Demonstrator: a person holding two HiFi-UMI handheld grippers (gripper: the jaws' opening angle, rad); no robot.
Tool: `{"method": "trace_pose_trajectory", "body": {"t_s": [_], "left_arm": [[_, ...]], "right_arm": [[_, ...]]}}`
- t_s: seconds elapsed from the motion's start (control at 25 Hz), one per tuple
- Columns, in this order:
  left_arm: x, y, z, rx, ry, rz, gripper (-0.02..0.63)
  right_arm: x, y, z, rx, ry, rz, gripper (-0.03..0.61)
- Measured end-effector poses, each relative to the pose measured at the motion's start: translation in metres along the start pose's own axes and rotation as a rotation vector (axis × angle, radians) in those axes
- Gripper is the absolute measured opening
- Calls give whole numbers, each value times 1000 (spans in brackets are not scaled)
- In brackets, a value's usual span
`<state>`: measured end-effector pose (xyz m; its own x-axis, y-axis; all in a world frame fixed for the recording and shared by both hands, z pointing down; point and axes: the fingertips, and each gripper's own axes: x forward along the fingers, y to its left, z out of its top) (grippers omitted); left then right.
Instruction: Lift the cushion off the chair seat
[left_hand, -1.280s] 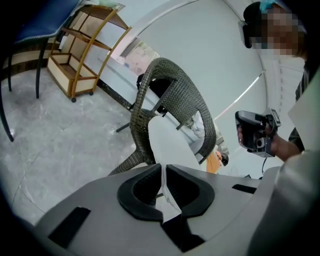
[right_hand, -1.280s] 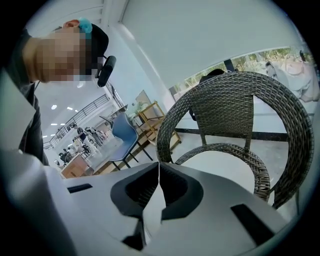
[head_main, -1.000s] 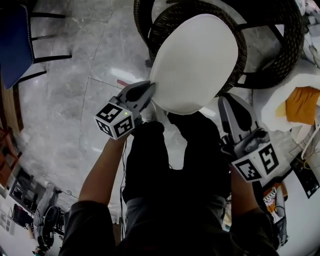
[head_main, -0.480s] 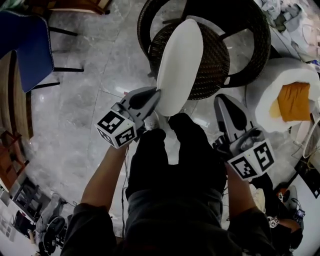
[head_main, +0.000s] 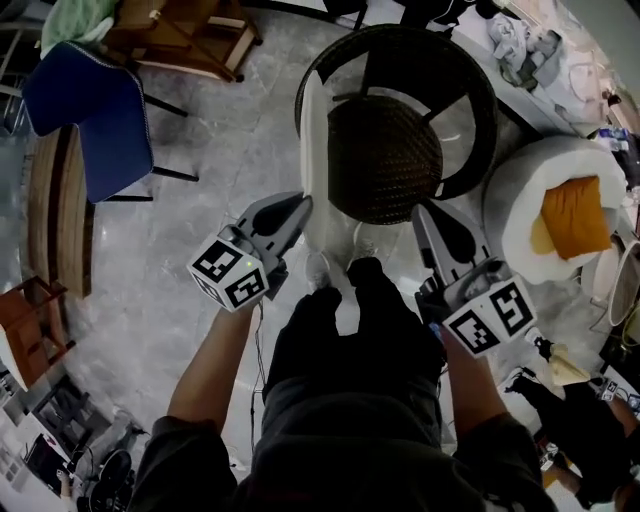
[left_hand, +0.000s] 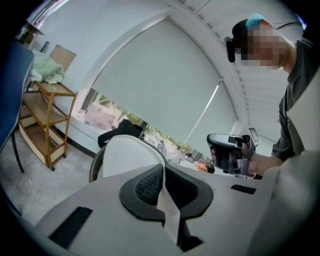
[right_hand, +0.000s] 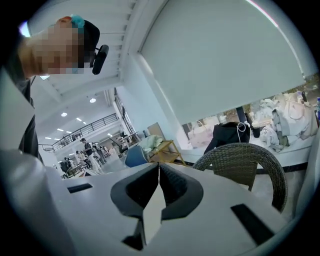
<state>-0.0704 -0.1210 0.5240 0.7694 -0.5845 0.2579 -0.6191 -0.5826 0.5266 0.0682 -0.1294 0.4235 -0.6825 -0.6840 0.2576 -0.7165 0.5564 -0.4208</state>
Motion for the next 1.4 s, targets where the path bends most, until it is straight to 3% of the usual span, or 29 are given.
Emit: {"method": "trace_pose_trajectory", "body": {"t_s": [0.52,0.88,1.4], "left_arm": [[-41,-79,169,184,-130,-72,18],[-59,-129,262,303,-237,-107,18],[-88,-185,342,411,-341,-142,18]], "right_arm": [[-8,68,125,-83,-134,53,15],[-31,91,190,-144,-234,62,15],[-61,118,255,-227,-339,64,15]]}}
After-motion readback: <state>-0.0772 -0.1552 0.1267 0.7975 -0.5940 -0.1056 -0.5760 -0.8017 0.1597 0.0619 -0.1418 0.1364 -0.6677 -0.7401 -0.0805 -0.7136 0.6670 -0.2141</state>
